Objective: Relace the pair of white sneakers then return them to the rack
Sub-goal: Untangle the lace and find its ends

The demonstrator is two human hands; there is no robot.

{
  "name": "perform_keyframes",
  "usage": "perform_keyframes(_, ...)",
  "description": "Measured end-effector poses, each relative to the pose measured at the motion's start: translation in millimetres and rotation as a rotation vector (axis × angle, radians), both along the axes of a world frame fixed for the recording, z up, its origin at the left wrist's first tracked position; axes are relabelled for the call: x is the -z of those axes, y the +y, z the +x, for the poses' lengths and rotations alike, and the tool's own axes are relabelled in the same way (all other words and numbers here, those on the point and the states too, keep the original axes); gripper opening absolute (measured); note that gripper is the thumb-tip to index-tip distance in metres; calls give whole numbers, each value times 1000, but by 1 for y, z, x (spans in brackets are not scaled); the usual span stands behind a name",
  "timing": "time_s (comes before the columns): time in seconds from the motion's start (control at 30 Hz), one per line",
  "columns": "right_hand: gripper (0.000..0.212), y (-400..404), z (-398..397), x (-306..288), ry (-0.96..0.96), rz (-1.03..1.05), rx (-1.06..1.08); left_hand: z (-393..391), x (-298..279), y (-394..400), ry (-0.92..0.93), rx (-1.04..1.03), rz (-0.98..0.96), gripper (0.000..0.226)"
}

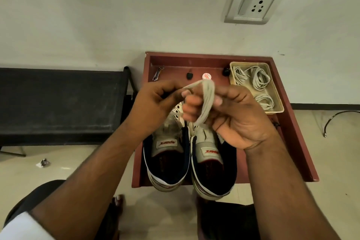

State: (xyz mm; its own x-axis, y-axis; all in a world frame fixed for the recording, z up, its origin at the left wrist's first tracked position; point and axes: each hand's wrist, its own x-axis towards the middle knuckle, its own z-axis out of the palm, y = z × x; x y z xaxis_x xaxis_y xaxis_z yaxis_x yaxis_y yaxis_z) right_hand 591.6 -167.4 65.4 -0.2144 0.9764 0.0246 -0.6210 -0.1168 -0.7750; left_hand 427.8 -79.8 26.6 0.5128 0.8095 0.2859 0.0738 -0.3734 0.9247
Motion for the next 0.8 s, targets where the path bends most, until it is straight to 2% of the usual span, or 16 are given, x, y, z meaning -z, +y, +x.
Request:
perform_keyframes(0.07,24,5,3,-1,167,65,181,0,3,-3,149,64,50,24)
perform_keyframes(0.13,25,8,11,-2,303,112,395,1,3,-8,339,213,129,25)
perform_keyframes(0.17,25,9,16,-1,318,101,499,3,2,-11,413,267,195,34)
perform_keyframes(0.2,25,9,23,3,253,62,596,4,0,-13,451,290,255,41)
perform_keyframes(0.23,24,7,28,6,71,9,678,3,-2,-13,445,285,290,44)
perform_keyframes(0.27,22,5,31,10,-226,-40,726,2,-4,-12,406,259,309,42)
perform_keyframes(0.33,18,1,34,17,-820,-92,631,-2,-6,-7,304,170,345,33)
perform_keyframes(0.37,19,1,33,19,-979,-112,518,-4,-7,-4,264,123,369,29)
perform_keyframes(0.43,19,1,29,20,-1085,-131,276,-6,-10,-2,200,47,405,21)
perform_keyframes(0.5,17,1,23,18,-1040,-132,92,-5,-13,-4,141,-11,459,15)
perform_keyframes(0.53,17,1,21,17,-946,-129,43,-4,-15,-5,100,-36,473,13)
perform_keyframes(0.67,25,-7,13,1,-292,-82,-46,-1,-21,-7,-43,-83,389,11)
perform_keyframes(0.8,25,-1,13,5,61,130,8,2,-10,-11,36,-22,188,23)
